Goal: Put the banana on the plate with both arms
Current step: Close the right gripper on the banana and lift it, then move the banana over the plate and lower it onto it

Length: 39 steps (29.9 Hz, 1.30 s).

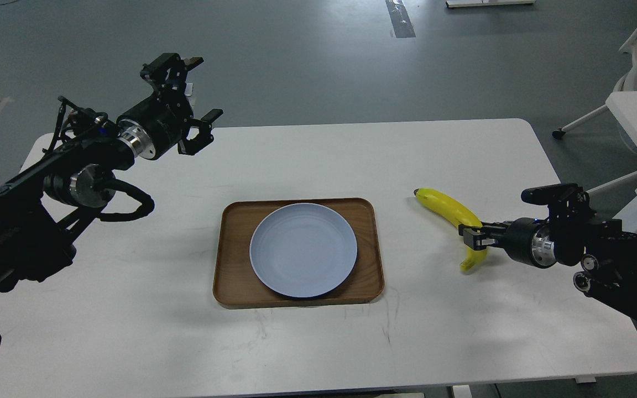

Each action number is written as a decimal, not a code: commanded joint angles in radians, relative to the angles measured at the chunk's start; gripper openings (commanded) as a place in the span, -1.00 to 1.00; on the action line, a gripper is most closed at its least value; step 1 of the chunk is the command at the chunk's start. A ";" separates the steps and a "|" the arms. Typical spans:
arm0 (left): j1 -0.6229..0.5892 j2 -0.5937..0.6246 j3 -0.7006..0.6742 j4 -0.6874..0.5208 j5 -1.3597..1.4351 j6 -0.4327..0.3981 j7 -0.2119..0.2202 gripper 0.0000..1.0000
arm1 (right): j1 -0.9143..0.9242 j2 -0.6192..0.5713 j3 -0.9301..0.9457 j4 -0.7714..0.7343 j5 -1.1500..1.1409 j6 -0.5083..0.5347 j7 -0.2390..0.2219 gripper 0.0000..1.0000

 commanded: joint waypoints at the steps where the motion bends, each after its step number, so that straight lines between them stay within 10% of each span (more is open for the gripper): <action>1: 0.001 0.000 0.000 0.000 0.000 0.000 -0.002 0.95 | 0.003 0.011 0.005 0.000 0.001 -0.015 0.006 -0.73; 39: 0.021 0.041 -0.005 0.000 0.014 0.000 -0.013 0.96 | 0.189 0.258 -0.150 0.117 0.005 -0.067 0.022 -0.87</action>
